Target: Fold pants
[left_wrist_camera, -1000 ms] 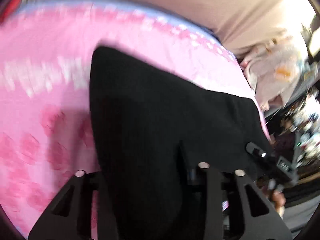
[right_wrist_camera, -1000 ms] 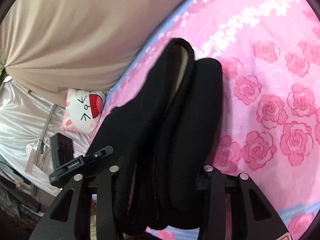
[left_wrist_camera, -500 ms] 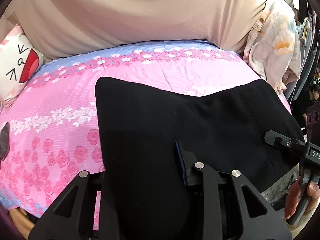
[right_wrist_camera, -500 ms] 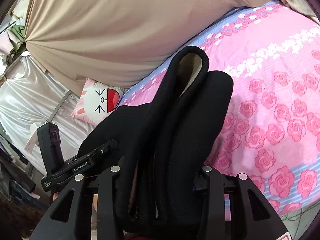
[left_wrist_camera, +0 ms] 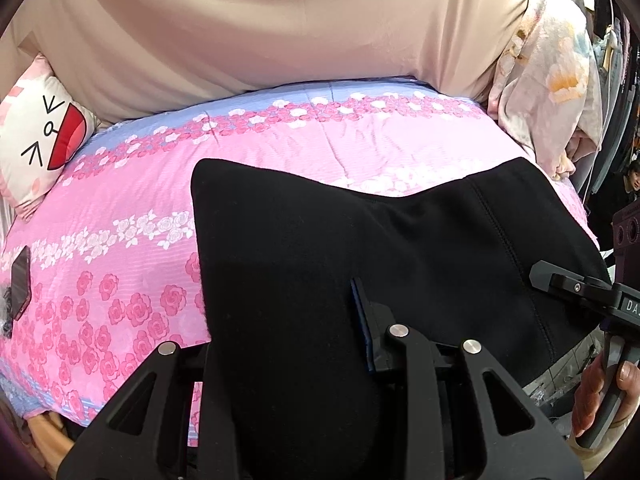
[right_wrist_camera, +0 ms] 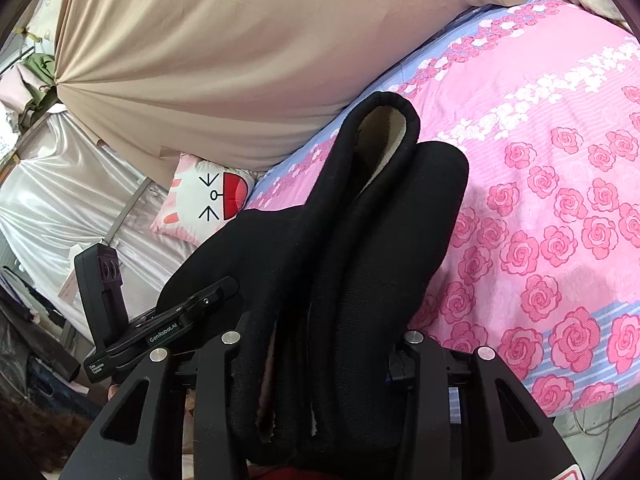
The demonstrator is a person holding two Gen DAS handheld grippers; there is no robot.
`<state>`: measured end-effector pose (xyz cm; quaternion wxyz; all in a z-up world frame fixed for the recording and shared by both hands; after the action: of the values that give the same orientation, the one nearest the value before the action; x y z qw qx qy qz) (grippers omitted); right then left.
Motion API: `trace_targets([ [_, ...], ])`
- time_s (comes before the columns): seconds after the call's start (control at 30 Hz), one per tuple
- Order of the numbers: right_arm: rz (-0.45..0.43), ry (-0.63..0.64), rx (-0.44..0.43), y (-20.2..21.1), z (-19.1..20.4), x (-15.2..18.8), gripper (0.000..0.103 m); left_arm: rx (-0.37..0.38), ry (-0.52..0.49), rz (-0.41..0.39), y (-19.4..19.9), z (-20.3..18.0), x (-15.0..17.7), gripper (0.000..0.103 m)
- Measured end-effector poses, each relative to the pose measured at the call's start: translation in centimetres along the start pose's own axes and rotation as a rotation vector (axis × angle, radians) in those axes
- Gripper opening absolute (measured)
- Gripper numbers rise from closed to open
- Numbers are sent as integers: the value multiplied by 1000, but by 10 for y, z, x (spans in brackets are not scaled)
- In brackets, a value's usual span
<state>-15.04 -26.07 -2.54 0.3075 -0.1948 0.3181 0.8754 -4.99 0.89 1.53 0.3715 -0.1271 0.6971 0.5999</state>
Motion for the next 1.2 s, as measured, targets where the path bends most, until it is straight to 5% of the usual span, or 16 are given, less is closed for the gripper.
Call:
trace_targets([
  [0.3,-88,122,-64,18,32,-62,38,44,-20,-159,30,11,-55,29],
  [0.6,-220,312,-109,-34,53,-216,39,51,-8,-399,1,41,-186,29],
  [0.73,-202,277,-88,-103,8,-281,41,76,54,-377,-71,67,-238,30],
  [0.83,-193,209,53,-166,-62,-306,66,85,106,-297,-161,89,-258,54],
  [0.87,-176,153,182,-185,-97,-310,70,10,139,-253,-201,101,-256,73],
  [0.9,-167,95,302,-195,-124,-313,70,-97,168,-198,-232,112,-251,77],
  [0.97,-188,32,370,-186,-155,-310,61,-240,168,-88,-276,136,-236,74],
  [1.07,-220,94,349,-164,-136,-307,55,-243,234,-59,-269,167,-220,72],
  [1.1,-218,145,323,-163,-121,-308,46,-240,244,-79,-259,168,-220,72],
  [1.2,-158,315,276,-189,-64,-307,43,-242,180,-170,-226,148,-239,81],
])
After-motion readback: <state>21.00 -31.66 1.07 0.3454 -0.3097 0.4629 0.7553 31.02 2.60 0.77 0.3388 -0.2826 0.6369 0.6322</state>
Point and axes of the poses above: each gripper's, at about its wrist camera, not at the fingertips, and y roughly against the way its jaws point, z to its left, x to its underside, the point moved 2 cm from there along -y, roughly the way its jaws point, and after that the axes turned 2 degrees about -x, right-handed, at the moved point
